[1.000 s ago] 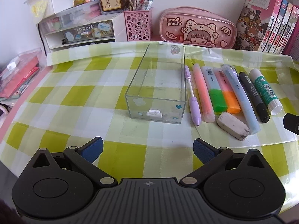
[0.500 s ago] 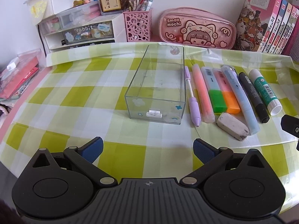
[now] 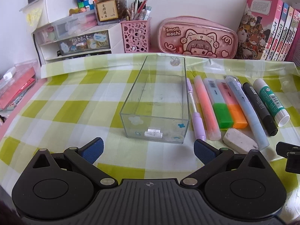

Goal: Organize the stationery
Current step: 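Move the right tool toward the lilac pen beside the clear box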

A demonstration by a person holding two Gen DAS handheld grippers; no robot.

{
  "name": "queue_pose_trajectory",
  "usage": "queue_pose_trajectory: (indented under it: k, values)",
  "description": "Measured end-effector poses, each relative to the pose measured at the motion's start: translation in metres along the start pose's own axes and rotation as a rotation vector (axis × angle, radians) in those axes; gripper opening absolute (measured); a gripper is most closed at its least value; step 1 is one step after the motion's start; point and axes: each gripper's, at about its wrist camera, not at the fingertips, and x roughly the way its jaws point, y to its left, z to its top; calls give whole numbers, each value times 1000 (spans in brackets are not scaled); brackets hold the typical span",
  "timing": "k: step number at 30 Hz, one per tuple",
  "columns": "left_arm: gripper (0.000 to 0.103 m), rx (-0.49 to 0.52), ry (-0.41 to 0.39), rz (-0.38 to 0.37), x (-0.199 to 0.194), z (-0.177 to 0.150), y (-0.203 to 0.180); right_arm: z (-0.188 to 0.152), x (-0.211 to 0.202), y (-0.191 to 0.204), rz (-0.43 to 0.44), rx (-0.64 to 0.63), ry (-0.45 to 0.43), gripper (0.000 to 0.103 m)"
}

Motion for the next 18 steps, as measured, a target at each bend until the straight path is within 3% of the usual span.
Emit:
queue_pose_trajectory:
  k: [8,15,18]
  values:
    - [98,-6,-80,-63,9,6,0,-3,6,-7,46,18,-44,103]
    - [97,-17,-97,-113,16,4,7,-10,5,-10,77,0,-105,103]
    - [86,-20,-133,-113,15,2,10,-6,2,-6,114,-27,-116,103]
